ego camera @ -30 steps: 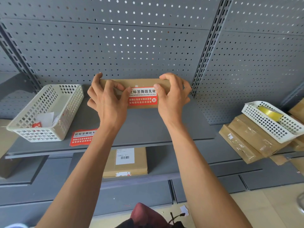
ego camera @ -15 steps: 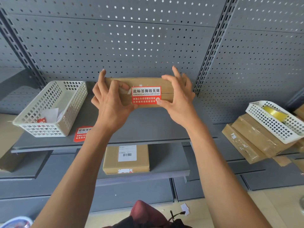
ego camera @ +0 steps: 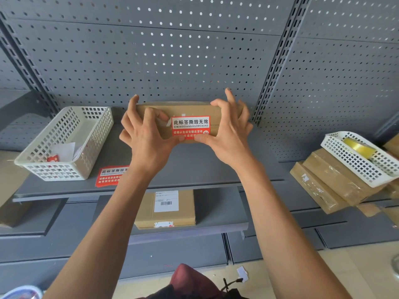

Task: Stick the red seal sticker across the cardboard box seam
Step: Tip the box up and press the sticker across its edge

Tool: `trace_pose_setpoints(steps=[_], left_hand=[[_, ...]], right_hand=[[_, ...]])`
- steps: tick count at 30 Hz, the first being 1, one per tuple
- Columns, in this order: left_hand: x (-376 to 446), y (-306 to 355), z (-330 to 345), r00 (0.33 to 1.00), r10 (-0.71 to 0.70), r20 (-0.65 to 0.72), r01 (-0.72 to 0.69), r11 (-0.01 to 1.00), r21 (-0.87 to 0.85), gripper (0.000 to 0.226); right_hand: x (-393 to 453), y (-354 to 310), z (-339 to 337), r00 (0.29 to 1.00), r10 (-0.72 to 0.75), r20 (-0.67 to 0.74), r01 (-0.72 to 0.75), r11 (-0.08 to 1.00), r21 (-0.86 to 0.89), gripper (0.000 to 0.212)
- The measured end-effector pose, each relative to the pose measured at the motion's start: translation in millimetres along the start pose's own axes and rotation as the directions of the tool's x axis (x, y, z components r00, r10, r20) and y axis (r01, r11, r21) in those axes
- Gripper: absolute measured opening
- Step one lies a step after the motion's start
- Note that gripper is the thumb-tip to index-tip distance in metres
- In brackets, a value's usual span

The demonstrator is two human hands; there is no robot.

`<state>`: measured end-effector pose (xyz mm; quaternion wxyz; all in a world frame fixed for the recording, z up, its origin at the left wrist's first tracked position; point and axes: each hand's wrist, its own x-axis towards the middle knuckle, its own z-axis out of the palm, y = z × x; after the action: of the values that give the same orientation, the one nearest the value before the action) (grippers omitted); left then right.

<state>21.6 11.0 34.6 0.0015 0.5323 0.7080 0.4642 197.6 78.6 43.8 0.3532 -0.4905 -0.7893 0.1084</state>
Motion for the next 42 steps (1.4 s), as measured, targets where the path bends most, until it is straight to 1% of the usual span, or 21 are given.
trace_pose_setpoints(steps=[5,13,15,19,22,29,34,39,42], left_hand=[[-1,-6,-4,0.999,0.023,0.023,-0.022,1.000,-0.015,0.050],[-8,-16,-4,0.998,0.047,0.046,-0.046,0.999,-0.021,0.045],[-11,-19,-1,0.998,0.042,0.053,-0.041,0.999,-0.015,0.047],[-22,-26,4,0.999,0.027,0.044,-0.027,1.000,-0.002,0.059],[-35,-31,7,0.998,0.024,0.058,-0.024,1.000,-0.007,0.062],[-61,-47,16,0.996,0.023,0.087,-0.018,0.998,-0.053,0.051],[-71,-55,19,0.991,0.022,0.132,-0.013,0.998,-0.069,0.048],[-75,-58,19,0.990,0.048,0.135,-0.040,0.997,-0.061,0.038],[-76,-62,15,0.987,0.076,0.138,-0.073,0.997,-0.025,0.032]], right_hand=[[-1,5,-4,0.999,-0.011,0.032,0.010,1.000,0.025,0.077],[-9,14,-8,0.997,-0.034,0.075,0.031,0.999,0.040,0.074],[-14,16,-8,0.995,-0.036,0.089,0.033,0.999,0.035,0.074],[-25,20,-7,0.993,-0.047,0.109,0.044,0.999,0.029,0.080],[-36,24,-2,0.990,-0.042,0.132,0.038,0.999,0.033,0.085],[-66,36,11,0.979,-0.052,0.198,0.047,0.998,0.032,0.088],[-76,41,16,0.974,-0.090,0.207,0.082,0.995,0.048,0.087],[-79,45,14,0.964,-0.106,0.242,0.083,0.991,0.105,0.095],[-81,52,7,0.953,-0.128,0.273,0.095,0.987,0.132,0.100]])
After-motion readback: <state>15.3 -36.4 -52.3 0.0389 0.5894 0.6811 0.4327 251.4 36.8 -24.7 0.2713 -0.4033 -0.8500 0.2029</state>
